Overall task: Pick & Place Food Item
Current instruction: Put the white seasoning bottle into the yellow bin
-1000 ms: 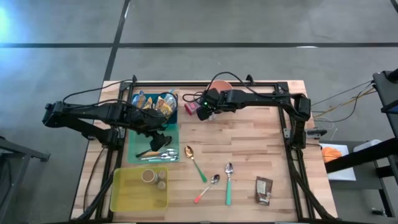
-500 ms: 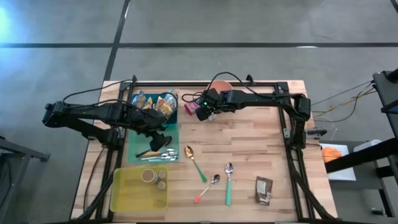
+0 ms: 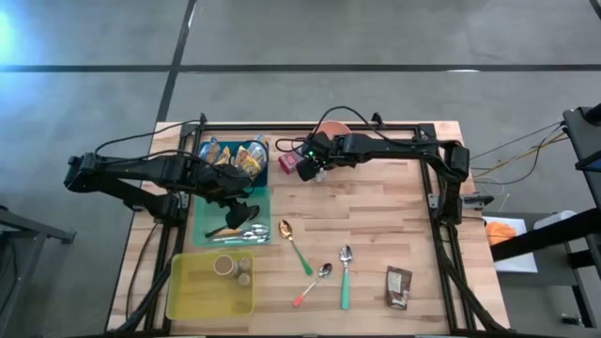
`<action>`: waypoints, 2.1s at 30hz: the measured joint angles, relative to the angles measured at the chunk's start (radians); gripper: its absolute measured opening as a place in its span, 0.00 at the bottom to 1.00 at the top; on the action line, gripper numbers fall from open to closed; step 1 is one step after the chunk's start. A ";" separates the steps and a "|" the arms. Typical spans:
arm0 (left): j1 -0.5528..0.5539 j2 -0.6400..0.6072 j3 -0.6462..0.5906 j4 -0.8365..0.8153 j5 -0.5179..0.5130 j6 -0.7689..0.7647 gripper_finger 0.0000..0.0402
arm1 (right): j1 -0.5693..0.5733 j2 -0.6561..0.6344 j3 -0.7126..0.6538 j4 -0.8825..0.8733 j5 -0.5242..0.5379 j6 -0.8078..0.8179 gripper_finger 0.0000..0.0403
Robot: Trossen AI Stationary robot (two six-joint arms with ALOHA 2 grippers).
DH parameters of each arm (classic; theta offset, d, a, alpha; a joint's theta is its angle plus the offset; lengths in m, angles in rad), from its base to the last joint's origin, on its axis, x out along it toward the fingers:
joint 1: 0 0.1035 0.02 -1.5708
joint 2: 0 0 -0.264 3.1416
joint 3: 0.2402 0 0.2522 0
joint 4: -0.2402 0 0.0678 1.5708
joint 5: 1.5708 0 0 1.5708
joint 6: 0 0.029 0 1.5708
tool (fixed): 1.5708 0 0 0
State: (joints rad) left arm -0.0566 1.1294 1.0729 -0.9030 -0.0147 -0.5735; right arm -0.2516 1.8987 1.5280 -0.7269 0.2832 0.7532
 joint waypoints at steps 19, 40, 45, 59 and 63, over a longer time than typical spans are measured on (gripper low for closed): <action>0.000 0.000 0.000 -0.043 0.000 0.020 0.78 | 0.155 -0.089 0.006 -0.210 0.482 0.160 0.55; 0.000 0.000 0.000 -0.043 0.015 0.023 0.78 | 0.340 -0.114 -0.038 -0.347 0.677 0.397 0.55; 0.000 0.000 0.000 -0.043 0.015 0.023 0.78 | 0.336 -0.124 -0.079 -0.352 0.567 0.450 0.66; 0.000 0.000 0.000 -0.036 0.015 0.023 0.78 | 0.426 -0.144 -0.109 -0.412 0.717 0.519 0.95; 0.000 0.000 0.000 -0.025 0.015 0.023 0.78 | 0.428 -0.146 -0.119 -0.418 0.685 0.577 0.95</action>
State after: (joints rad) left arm -0.0570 1.1294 1.0729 -0.9283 0.0002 -0.5510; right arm 0.1764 1.7531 1.4095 -1.1450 0.9685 1.3307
